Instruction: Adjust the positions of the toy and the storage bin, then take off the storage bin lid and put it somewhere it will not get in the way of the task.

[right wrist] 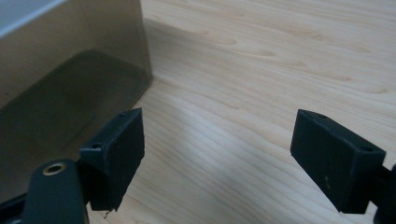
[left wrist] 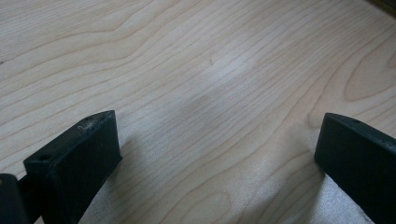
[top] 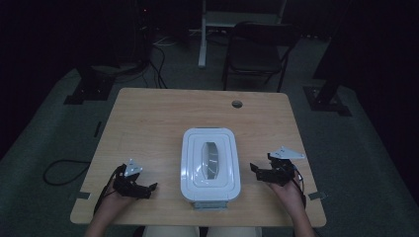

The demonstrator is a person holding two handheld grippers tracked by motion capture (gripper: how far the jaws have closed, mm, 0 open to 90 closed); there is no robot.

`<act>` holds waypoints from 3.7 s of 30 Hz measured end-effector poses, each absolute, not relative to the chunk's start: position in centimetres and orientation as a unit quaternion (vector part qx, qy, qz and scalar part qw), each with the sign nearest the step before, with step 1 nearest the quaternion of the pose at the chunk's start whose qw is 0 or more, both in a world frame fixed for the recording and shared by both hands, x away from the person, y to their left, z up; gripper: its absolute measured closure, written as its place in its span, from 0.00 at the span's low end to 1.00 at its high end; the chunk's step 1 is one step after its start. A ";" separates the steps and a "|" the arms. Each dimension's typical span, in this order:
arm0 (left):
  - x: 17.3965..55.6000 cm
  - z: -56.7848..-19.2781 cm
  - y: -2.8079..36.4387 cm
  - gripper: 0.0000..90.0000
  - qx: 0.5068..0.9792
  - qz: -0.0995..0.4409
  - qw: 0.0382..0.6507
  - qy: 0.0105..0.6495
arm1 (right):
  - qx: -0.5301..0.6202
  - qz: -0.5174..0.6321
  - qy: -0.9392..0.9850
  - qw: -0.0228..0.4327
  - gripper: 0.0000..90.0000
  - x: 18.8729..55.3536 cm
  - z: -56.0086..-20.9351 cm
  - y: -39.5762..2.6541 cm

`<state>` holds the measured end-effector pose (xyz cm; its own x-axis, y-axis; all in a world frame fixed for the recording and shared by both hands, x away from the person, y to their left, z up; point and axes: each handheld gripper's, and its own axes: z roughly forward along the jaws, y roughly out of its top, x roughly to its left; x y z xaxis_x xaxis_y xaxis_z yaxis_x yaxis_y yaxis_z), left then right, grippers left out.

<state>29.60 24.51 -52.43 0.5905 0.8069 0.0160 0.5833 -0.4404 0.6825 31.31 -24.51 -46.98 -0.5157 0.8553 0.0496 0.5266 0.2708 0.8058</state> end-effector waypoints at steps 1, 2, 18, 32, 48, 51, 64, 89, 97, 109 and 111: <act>29.6 -52.4 24.5 0.01 0.831 0.173 0.324 0.418 | 0.448 0.403 0.772 0.203 0.20 31.3 -47.3 -24.2; 29.6 -52.4 24.5 0.01 0.831 0.173 0.324 0.418 | 0.448 0.403 0.772 0.203 0.20 31.3 -47.3 -24.2; 29.0 -52.4 23.8 0.01 0.824 0.177 0.318 0.435 | 0.429 0.374 0.795 0.209 0.14 31.6 -50.6 -21.6; 29.3 -52.4 23.7 0.01 0.815 0.183 0.319 0.447 | 0.426 0.360 0.799 0.223 0.17 32.0 -52.5 -21.1; 29.4 -52.4 23.6 0.01 0.813 0.185 0.318 0.450 | 0.444 0.346 0.804 0.190 0.15 32.4 -52.7 -21.2; 29.4 -52.4 23.6 0.01 0.813 0.185 0.318 0.450 | 0.444 0.346 0.805 0.189 0.14 32.4 -52.7 -21.2; 29.8 -52.1 24.4 0.01 0.815 0.146 0.337 0.447 | 0.444 0.346 0.805 0.189 0.14 32.4 -52.7 -21.2; 29.4 -43.5 21.9 0.01 0.827 0.132 0.437 0.328 | 0.444 0.345 0.805 0.189 0.14 32.4 -52.7 -21.2; 29.3 -41.4 19.3 0.01 0.833 0.125 0.456 0.287 | 0.444 0.346 0.805 0.189 0.14 32.4 -52.7 -21.2; 29.8 -40.5 15.9 0.01 0.833 0.090 0.482 0.257 | 0.444 0.346 0.805 0.189 0.14 32.4 -52.7 -21.2; 29.9 -40.5 15.4 0.01 0.837 0.090 0.479 0.251 | 0.444 0.346 0.805 0.189 0.14 32.4 -52.7 -21.2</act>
